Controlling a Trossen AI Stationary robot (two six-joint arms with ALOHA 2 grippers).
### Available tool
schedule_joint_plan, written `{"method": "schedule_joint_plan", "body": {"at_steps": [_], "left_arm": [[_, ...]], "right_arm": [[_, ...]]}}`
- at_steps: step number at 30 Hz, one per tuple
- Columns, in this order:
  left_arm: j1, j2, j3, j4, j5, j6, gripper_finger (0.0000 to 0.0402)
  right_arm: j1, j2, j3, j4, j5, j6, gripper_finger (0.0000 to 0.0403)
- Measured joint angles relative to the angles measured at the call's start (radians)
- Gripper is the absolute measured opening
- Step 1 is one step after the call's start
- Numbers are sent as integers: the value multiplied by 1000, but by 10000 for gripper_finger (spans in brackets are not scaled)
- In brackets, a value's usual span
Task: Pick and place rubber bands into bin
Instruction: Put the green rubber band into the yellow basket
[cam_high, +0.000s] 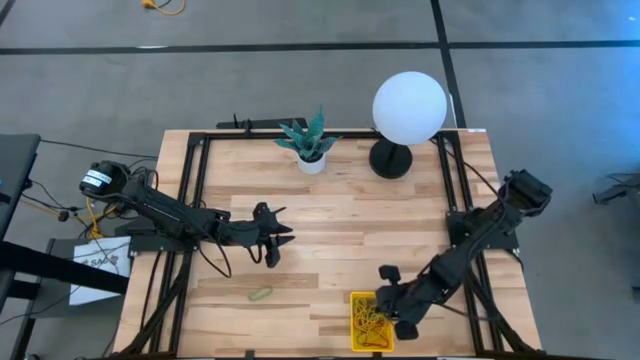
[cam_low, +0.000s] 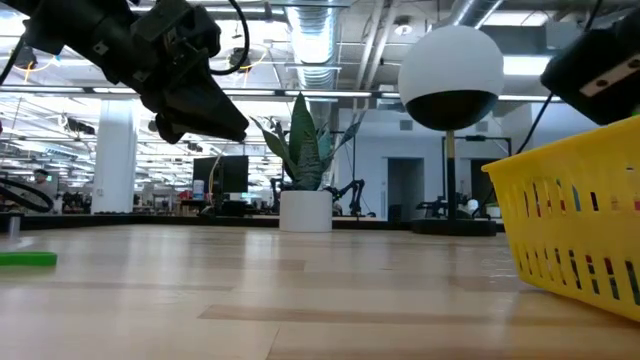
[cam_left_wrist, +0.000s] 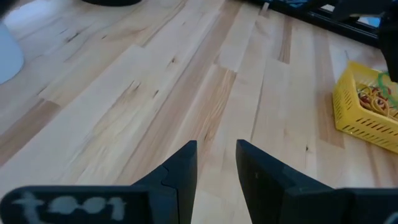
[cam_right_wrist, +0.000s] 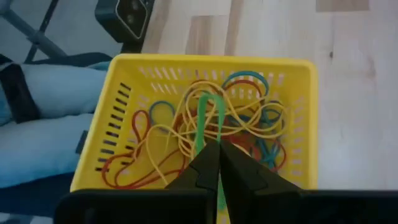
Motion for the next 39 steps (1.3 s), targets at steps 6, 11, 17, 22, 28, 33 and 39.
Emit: {"method": "schedule_joint_plan", "body": {"at_steps": [6,11,17,22,28,33,39], "left_arm": [[0,0,0,-5,-10,-40,100],[0,0,0,-64,-20,-87,100],[-14,0,0,-143,-13,-213,100],[-75,0,13,-146,76,-214,100],[-208,0,43,-146,137,-225,100],[-343,0,46,-151,113,-222,100],[-451,53,47,-227,-29,-137,100]], "right_arm": [[-17,48,0,10,3,53,34],[-40,82,0,9,7,86,52],[-55,76,1,10,6,107,56],[-56,33,2,12,4,93,56],[-56,-24,2,11,4,27,56],[-65,-37,2,10,3,-13,56],[-84,-35,2,8,3,-14,56]]}}
